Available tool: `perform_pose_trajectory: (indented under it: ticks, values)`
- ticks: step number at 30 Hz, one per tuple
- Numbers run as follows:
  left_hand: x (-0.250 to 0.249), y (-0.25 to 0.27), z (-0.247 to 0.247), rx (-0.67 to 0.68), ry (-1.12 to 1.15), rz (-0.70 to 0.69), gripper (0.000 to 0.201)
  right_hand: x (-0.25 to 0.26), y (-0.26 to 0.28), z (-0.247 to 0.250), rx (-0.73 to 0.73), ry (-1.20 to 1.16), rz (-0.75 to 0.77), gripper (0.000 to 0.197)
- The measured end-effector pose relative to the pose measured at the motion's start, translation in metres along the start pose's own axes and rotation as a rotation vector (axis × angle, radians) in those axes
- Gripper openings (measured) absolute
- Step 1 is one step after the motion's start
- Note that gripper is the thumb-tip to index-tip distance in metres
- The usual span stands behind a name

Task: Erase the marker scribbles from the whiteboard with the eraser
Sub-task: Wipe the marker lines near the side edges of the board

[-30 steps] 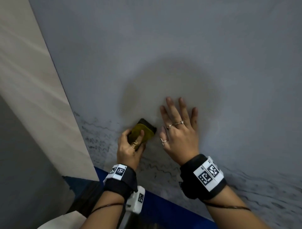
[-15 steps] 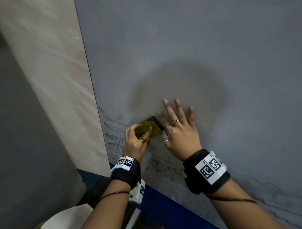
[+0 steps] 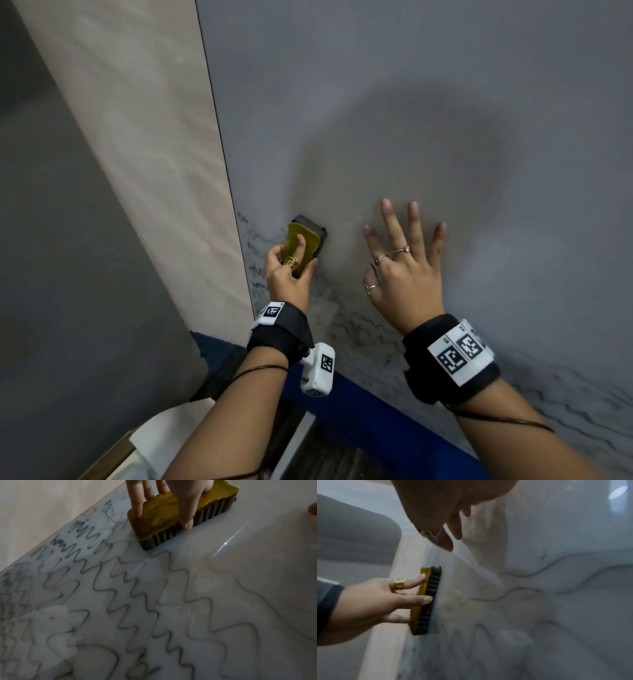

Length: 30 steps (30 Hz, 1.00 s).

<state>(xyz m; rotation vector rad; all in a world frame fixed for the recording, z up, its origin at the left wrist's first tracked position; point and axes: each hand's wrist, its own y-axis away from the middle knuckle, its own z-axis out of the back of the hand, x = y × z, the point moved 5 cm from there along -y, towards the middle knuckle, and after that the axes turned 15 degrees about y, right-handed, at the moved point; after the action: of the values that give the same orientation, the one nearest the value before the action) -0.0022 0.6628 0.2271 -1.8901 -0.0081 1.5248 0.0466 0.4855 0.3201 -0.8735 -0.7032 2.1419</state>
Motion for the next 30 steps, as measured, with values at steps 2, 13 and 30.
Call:
perform_pose_trajectory:
  ticks: [2,13,30]
  values:
    - [0.001,0.002,0.001,0.0,-0.008,-0.001,0.066,0.013,-0.003,0.001,-0.001,-0.056,0.046,0.065]
    - [-0.004,0.008,0.004,-0.02,-0.106,-0.243,0.093,0.048,-0.014,-0.018,0.096,-0.03,0.094,0.074]
    - [0.07,-0.073,0.065,-0.175,-0.013,0.245,0.038,0.058,-0.008,-0.035,0.058,0.072,-0.077,0.085]
